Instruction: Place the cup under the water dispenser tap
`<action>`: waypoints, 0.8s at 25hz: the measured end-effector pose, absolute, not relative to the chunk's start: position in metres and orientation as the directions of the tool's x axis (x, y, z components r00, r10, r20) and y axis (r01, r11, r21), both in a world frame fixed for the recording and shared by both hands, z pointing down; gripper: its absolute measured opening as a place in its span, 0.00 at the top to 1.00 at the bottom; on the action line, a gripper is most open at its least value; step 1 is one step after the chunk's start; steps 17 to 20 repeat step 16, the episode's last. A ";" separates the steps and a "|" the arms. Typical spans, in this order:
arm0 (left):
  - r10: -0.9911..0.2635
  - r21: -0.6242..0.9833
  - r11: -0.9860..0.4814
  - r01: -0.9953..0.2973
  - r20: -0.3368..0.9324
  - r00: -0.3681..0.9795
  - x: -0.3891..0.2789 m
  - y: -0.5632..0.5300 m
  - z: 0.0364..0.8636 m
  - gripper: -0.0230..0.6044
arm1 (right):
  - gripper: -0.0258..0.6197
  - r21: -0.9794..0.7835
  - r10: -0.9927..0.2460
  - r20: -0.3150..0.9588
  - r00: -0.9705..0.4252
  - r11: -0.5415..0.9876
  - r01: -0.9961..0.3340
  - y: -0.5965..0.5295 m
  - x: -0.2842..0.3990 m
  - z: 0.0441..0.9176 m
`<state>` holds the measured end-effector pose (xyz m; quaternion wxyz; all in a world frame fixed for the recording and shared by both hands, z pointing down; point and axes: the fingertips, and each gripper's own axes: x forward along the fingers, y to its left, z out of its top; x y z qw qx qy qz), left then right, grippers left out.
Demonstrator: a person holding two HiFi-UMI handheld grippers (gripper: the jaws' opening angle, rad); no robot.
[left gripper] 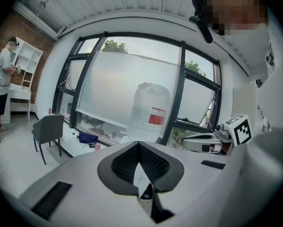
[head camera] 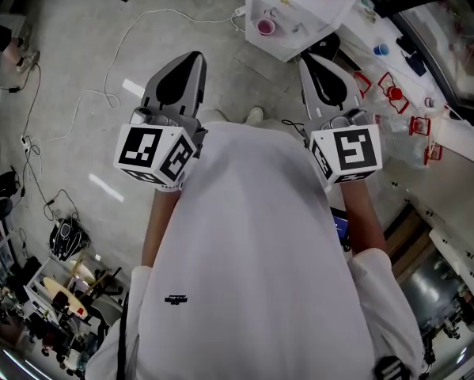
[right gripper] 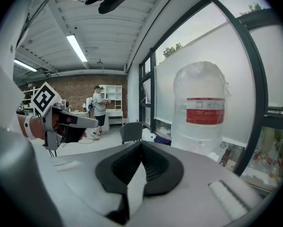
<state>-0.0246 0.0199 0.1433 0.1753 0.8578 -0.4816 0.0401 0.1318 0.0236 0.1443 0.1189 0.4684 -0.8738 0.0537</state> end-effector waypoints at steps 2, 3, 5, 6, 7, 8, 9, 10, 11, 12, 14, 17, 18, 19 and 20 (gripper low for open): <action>-0.810 0.261 -0.479 -0.838 0.237 0.537 -0.024 0.022 0.143 0.96 | 0.94 -0.002 -0.808 0.254 -0.532 0.550 -0.835 0.023 0.130 0.144; -0.809 0.260 -0.481 -0.837 0.237 0.538 -0.024 0.023 0.142 0.96 | 0.94 -0.005 -0.808 0.253 -0.532 0.549 -0.836 0.024 0.129 0.144; -0.808 0.258 -0.485 -0.835 0.234 0.541 -0.023 0.024 0.141 0.96 | 0.94 -0.004 -0.808 0.250 -0.534 0.551 -0.835 0.027 0.126 0.143; -0.806 0.258 -0.488 -0.834 0.231 0.544 -0.021 0.024 0.141 0.96 | 0.94 -0.002 -0.808 0.248 -0.534 0.551 -0.835 0.029 0.126 0.142; -0.805 0.259 -0.492 -0.831 0.229 0.548 -0.019 0.024 0.141 0.96 | 0.94 0.000 -0.809 0.246 -0.533 0.550 -0.835 0.030 0.127 0.142; -0.803 0.259 -0.495 -0.829 0.227 0.551 -0.017 0.024 0.141 0.96 | 0.94 0.001 -0.810 0.246 -0.532 0.549 -0.836 0.030 0.128 0.142; -0.802 0.259 -0.498 -0.827 0.224 0.553 -0.015 0.024 0.140 0.96 | 0.94 0.003 -0.811 0.247 -0.530 0.547 -0.837 0.031 0.130 0.142; -0.802 0.258 -0.500 -0.826 0.222 0.555 -0.014 0.025 0.140 0.96 | 0.94 0.005 -0.812 0.248 -0.529 0.547 -0.837 0.031 0.132 0.142; -0.801 0.258 -0.502 -0.826 0.221 0.556 -0.013 0.025 0.140 0.96 | 0.94 0.008 -0.812 0.249 -0.529 0.548 -0.837 0.032 0.133 0.142; -0.801 0.258 -0.503 -0.825 0.220 0.557 -0.012 0.025 0.140 0.96 | 0.94 0.013 -0.811 0.250 -0.529 0.549 -0.836 0.033 0.134 0.142; -0.800 0.259 -0.505 -0.824 0.219 0.559 -0.011 0.027 0.141 0.96 | 0.94 0.021 -0.812 0.252 -0.526 0.548 -0.836 0.035 0.137 0.142; -0.800 0.262 -0.504 -0.823 0.218 0.559 -0.011 0.029 0.141 0.96 | 0.94 0.027 -0.815 0.254 -0.520 0.544 -0.839 0.038 0.138 0.143; -0.800 0.262 -0.504 -0.823 0.218 0.559 -0.011 0.029 0.141 0.96 | 0.94 0.027 -0.815 0.254 -0.520 0.544 -0.839 0.038 0.138 0.143; -0.800 0.262 -0.504 -0.823 0.218 0.559 -0.011 0.029 0.141 0.96 | 0.94 0.027 -0.815 0.254 -0.520 0.544 -0.839 0.038 0.138 0.143; -0.800 0.262 -0.504 -0.823 0.218 0.559 -0.011 0.029 0.141 0.96 | 0.94 0.027 -0.815 0.254 -0.520 0.544 -0.839 0.038 0.138 0.143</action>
